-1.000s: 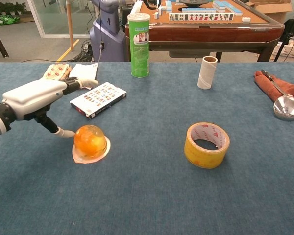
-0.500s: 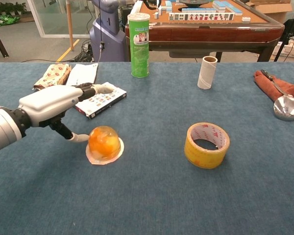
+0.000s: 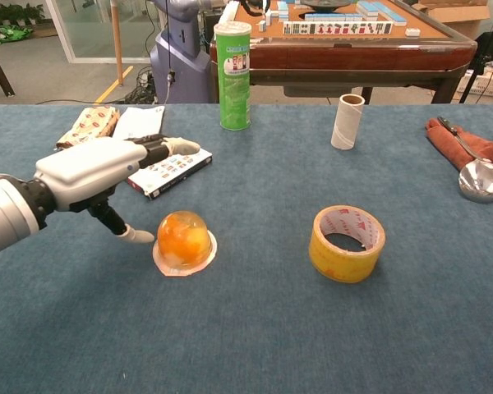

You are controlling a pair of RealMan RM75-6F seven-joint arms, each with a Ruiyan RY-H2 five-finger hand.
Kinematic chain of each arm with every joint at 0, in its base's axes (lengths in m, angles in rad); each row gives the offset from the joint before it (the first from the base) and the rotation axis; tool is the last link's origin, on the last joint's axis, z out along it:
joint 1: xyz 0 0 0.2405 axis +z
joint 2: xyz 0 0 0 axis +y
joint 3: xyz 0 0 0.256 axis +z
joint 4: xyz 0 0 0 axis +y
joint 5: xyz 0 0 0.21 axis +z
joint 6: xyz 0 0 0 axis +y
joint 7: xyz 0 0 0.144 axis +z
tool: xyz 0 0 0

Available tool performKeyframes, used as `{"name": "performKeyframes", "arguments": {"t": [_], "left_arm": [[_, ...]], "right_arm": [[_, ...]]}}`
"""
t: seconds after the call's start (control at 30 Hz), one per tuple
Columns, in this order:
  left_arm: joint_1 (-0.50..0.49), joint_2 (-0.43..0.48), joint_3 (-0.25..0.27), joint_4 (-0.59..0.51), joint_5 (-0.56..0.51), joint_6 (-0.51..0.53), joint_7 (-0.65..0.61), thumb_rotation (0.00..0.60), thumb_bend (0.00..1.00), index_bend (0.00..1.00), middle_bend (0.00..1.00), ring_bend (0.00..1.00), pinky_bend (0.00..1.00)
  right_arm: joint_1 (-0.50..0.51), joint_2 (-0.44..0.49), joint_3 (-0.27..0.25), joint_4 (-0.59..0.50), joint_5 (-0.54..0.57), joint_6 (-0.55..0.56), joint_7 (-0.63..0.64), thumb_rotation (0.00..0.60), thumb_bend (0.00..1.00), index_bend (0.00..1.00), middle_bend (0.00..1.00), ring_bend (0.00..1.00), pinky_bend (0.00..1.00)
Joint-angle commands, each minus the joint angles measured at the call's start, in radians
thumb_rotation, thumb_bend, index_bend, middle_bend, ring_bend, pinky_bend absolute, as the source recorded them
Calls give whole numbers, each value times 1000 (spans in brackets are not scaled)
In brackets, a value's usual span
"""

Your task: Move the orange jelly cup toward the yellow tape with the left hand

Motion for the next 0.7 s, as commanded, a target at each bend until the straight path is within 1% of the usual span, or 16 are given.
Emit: {"name": "performKeyframes", "arguments": {"t": [0.03,0.47,0.57,0.7], "left_arm": [[6,23,8,-19,0,0,26,600,0,0,0,0,96],[-11,50,28,-97,-6,-53,86,600,0,0,0,0,93],[-18,40,23,-97,-11,-60,105,600,0,0,0,0,93],[-23,11,15,-68,-10,-50,161,600,0,0,0,0,93]], "right_arm": [[-1,1,0,0,-1,2,1,600,290,244,324,293,434],[-1,3,1,-2,1,1,4,600,291,244,324,293,434],[-1,3,0,-3,-1,2,4,600,290,244,324,293,434],[-2,5,0,-2,-1,3,9,600,291,244,324,293,434]]}}
